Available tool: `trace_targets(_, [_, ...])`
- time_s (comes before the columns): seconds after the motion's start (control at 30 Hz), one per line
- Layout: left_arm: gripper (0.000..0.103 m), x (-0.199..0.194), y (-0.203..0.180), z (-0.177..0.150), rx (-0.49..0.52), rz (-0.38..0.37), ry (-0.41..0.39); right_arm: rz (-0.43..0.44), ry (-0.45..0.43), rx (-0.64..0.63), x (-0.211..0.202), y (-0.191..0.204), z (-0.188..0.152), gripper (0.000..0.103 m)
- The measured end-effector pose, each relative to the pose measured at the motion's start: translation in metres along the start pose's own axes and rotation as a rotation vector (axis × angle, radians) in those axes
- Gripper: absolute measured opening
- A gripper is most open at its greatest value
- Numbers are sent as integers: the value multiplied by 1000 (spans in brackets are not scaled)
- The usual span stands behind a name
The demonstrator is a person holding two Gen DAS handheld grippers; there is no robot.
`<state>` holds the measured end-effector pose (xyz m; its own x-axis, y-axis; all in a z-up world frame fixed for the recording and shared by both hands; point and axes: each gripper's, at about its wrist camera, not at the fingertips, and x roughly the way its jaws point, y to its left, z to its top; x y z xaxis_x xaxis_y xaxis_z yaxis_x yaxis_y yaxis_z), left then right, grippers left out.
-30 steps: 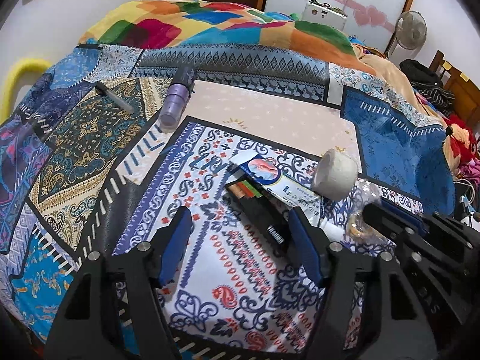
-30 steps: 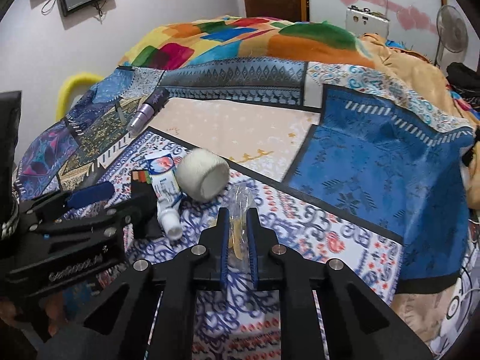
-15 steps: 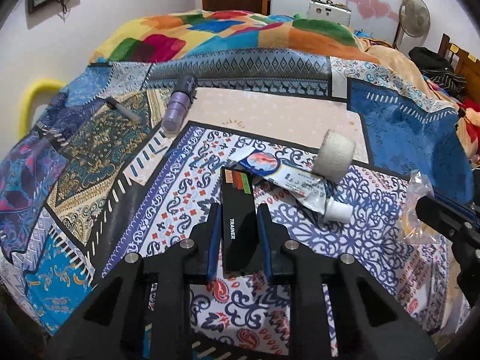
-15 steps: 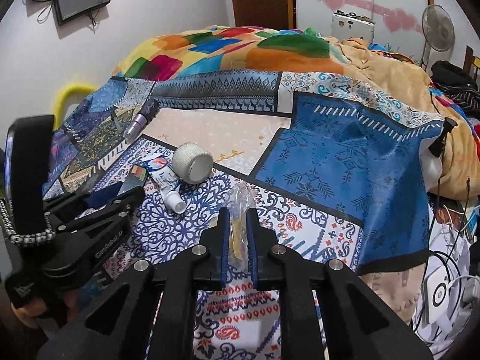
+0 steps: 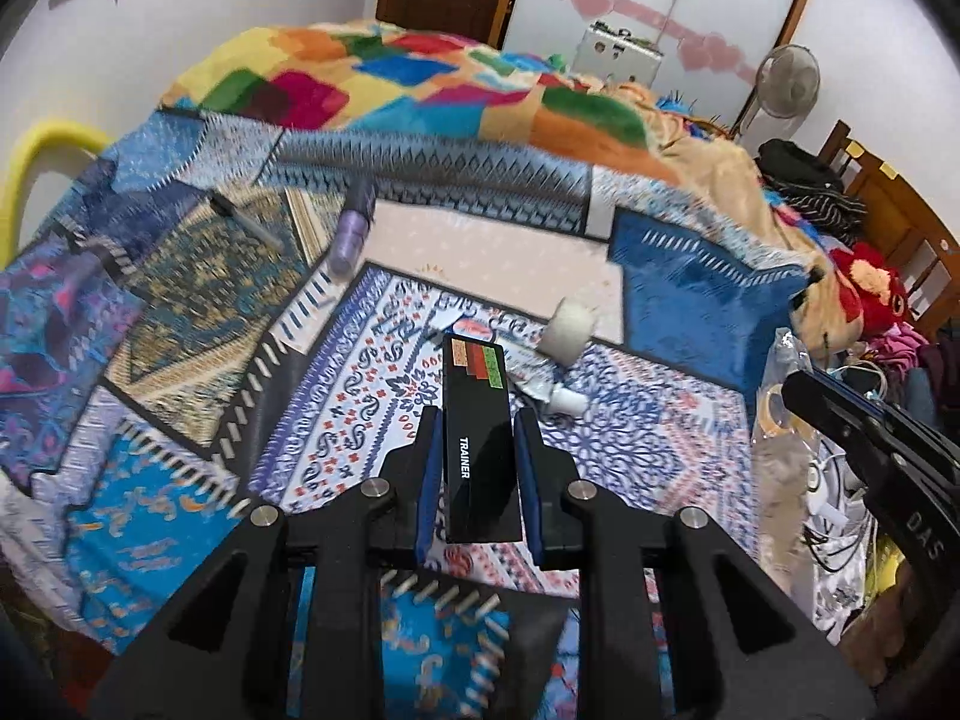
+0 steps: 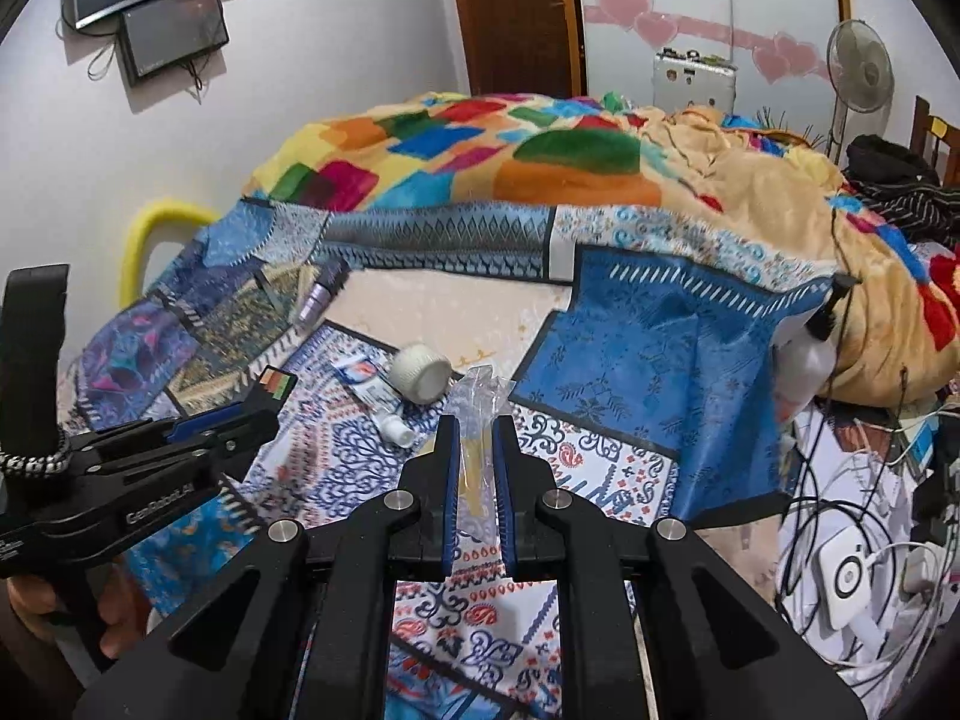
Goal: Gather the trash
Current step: 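Carry the black box and plastic bag over the white bin with both tools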
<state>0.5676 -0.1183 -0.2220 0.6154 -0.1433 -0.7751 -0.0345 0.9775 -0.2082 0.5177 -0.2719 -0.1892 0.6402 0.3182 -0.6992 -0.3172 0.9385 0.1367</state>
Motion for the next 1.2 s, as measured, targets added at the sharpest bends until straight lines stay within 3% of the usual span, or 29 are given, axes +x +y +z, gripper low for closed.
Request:
trace_targets(0.4, [22, -123, -15, -2, 40, 17, -141, 11, -126, -34, -97, 32, 18, 10])
trace_targets(0.73, [22, -230, -9, -28, 53, 28, -278, 40, -220, -81, -170, 70, 15, 10])
trace_targets(1.2, [22, -332, 45, -85, -8, 92, -370, 134, -287, -148, -231, 141, -9, 10])
